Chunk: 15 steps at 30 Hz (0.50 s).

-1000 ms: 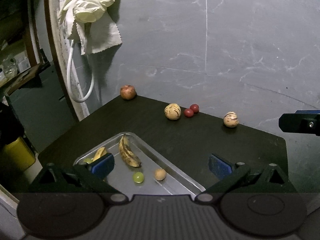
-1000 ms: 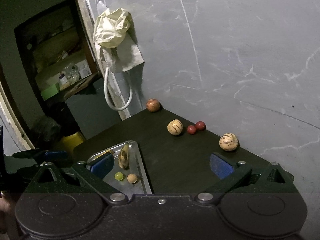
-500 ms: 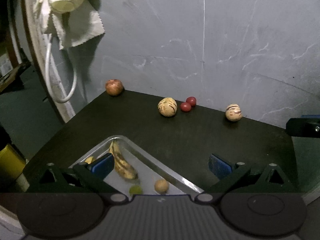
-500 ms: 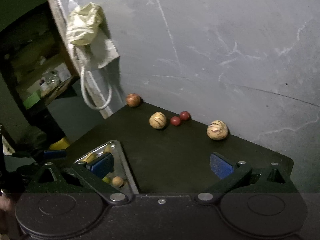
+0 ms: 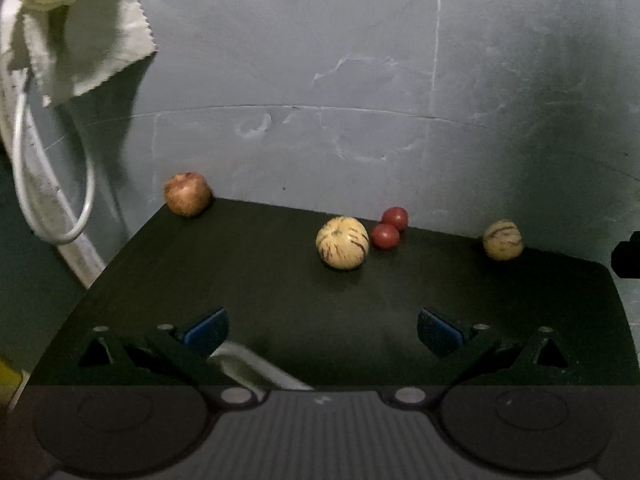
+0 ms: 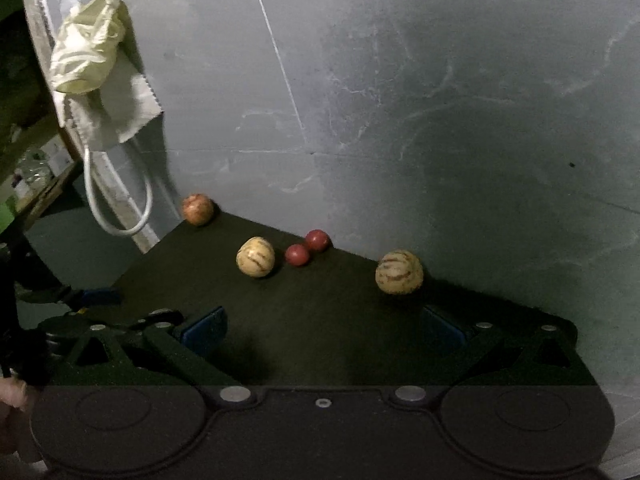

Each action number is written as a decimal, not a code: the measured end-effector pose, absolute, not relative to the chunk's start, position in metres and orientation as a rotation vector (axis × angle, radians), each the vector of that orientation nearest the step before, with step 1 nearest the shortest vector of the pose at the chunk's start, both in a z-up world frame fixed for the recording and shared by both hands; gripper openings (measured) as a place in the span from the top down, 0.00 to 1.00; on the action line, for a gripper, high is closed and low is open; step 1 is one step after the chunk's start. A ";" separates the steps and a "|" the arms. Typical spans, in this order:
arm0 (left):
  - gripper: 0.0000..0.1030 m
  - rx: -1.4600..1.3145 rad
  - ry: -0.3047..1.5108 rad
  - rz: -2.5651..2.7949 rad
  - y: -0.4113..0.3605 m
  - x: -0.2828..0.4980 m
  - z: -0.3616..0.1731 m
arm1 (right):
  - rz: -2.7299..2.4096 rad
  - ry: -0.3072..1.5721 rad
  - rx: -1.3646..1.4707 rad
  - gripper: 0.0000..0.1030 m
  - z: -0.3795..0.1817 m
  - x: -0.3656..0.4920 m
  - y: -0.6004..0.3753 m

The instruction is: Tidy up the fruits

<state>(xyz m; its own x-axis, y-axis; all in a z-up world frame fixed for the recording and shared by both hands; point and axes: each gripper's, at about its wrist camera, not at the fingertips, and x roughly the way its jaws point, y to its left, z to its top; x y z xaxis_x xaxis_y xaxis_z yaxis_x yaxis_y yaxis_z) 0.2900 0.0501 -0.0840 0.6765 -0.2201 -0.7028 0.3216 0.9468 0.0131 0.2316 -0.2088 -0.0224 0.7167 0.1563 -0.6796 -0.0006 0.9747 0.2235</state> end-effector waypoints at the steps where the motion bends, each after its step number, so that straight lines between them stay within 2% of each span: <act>1: 0.01 0.144 0.768 -0.315 0.051 0.298 -0.087 | 0.086 0.768 0.209 0.01 -0.024 0.237 -0.206; 15: 0.01 0.101 0.776 -0.384 0.056 0.375 -0.110 | 0.056 0.824 0.154 0.01 -0.053 0.281 -0.174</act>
<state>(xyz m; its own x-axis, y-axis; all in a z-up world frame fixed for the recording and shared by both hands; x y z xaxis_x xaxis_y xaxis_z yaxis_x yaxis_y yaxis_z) 0.3750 0.0563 -0.1095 0.6486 -0.3005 -0.6993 0.3740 0.9260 -0.0510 0.2806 -0.1744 -0.0532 0.6787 0.1089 -0.7263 0.0104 0.9874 0.1577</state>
